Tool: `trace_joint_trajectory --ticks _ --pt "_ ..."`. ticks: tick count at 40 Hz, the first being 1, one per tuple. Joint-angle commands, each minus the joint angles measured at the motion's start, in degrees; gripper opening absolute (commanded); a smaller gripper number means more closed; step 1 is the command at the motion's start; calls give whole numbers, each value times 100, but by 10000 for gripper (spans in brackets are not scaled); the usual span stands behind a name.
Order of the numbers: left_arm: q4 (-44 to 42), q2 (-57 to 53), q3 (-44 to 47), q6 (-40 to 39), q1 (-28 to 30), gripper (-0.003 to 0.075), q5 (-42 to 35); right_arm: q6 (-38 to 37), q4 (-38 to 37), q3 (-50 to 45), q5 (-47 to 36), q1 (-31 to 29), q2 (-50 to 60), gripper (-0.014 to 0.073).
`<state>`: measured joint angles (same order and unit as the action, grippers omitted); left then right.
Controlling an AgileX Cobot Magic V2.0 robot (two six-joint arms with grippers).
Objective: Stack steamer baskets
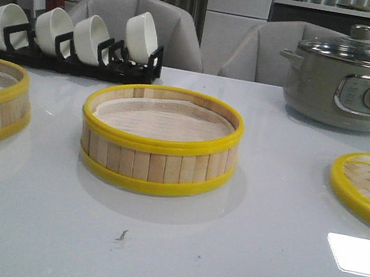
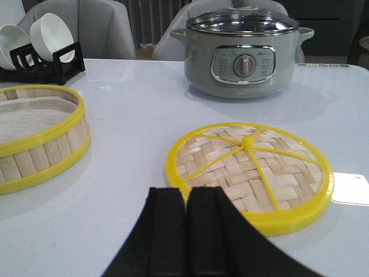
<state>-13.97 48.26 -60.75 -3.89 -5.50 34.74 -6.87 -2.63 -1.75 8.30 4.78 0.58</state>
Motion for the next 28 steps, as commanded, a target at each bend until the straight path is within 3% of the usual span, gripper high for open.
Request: trace_joint_trajectory --ticks 1,28 --pt "-8 -9 -172 -26 -14 85 -169 4 -68 85 -486 0 123 55" --pt "-63 161 -158 -26 -14 85 -447 4 -68 85 -486 0 123 55"
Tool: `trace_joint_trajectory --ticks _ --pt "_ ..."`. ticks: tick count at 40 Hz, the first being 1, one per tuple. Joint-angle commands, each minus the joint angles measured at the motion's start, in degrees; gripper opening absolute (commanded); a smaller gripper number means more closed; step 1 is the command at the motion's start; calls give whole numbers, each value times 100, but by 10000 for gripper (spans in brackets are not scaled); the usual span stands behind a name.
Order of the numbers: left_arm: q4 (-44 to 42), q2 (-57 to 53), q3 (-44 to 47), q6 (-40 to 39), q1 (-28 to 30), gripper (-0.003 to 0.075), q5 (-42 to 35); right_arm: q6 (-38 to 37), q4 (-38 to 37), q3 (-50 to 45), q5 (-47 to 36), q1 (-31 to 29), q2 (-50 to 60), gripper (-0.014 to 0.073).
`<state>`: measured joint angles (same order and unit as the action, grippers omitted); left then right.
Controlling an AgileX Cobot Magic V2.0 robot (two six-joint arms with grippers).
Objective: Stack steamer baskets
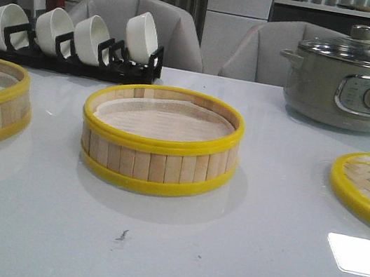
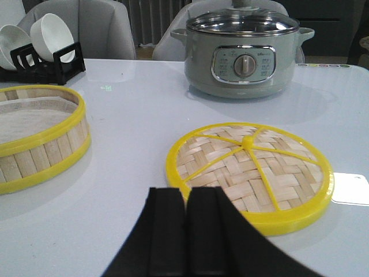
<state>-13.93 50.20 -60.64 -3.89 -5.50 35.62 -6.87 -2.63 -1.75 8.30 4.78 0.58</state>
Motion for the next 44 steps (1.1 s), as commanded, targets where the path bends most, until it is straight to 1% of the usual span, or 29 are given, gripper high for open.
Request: trace_joint_trajectory --ticks 1,14,22,32,34,39,42,44 --pt "-67 -33 -169 -26 -14 85 -546 4 -68 85 -486 0 123 55" --pt "-67 -33 -169 -26 -14 85 -573 4 -68 85 -486 0 123 55" --pt "129 -33 -169 -26 -14 85 -564 4 -74 90 -509 -16 122 55" --pt "141 77 -169 -26 -14 85 -465 4 -68 96 -1349 -16 122 55" --pt "141 103 -169 -26 -14 85 -413 -110 -44 159 -1410 -16 122 55" --pt "141 145 -169 -26 -14 85 -323 -455 -43 640 -882 -16 -58 55" --pt "141 145 -169 -26 -14 85 -308 -471 -53 1100 -340 -16 -461 55" --pt "141 145 -169 -26 -14 85 -308 -401 -140 1459 33 -16 -915 55"
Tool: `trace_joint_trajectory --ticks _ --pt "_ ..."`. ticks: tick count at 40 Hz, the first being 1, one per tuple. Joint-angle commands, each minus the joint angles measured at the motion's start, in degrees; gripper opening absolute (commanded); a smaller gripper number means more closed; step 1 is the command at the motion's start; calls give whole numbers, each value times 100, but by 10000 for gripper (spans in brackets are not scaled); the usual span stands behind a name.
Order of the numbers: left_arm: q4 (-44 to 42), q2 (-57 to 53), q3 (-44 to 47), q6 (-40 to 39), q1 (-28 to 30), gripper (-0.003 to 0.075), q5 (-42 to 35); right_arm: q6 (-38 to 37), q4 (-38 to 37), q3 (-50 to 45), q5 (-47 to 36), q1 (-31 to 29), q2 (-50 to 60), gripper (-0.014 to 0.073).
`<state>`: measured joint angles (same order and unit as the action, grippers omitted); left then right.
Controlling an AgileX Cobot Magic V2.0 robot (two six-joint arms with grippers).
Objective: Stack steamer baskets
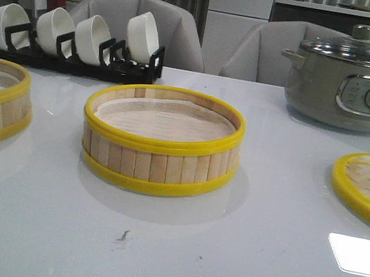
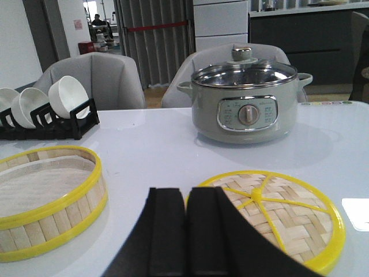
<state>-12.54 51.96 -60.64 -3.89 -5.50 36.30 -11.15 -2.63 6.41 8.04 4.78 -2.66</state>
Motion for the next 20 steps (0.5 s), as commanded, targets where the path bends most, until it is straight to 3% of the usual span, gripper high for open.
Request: trace_joint_trajectory --ticks 1,10,20 --pt "3 -31 -169 -26 -14 85 -376 69 -197 867 208 -16 -786 55" --pt "192 -31 -169 -26 -14 85 -362 79 -423 2553 807 -16 -3113 55" --pt "463 -31 -169 -26 -14 85 -286 79 -418 3424 502 -16 -4308 55"
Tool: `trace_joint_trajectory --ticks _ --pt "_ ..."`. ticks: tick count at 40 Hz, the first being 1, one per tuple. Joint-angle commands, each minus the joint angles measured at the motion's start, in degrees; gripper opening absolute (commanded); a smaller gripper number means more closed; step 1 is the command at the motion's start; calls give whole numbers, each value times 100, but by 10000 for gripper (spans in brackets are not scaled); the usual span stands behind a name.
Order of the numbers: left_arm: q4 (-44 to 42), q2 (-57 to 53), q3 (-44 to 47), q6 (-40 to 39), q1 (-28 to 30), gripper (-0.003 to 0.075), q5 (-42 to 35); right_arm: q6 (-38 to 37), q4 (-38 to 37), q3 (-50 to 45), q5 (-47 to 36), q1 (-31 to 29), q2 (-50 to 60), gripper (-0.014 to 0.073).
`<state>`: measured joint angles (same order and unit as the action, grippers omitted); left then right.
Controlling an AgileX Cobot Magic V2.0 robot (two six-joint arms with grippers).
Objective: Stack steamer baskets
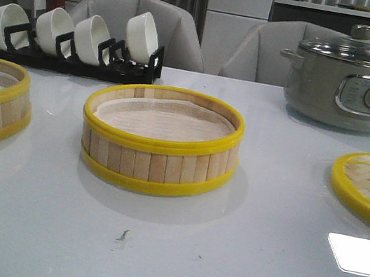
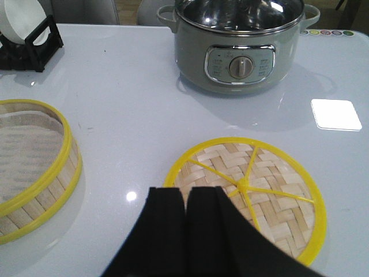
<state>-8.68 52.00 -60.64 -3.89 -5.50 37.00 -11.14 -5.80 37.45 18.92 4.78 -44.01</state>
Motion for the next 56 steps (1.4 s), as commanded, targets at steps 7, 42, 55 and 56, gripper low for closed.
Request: trace_joint_trajectory --ticks 7,42,55,56 --pt "142 -35 -169 -26 -14 85 -357 77 -100 326 -1019 -16 -222 55" --pt "267 534 -169 -5 -749 457 -285 71 -95 326 -646 -16 -222 477" --pt "278 2030 -169 -76 -1130 463 -628 71 -95 326 -715 -16 -222 477" --pt "278 2191 -185 -76 -1130 463 -683 71 -95 326 -715 -16 -222 477"
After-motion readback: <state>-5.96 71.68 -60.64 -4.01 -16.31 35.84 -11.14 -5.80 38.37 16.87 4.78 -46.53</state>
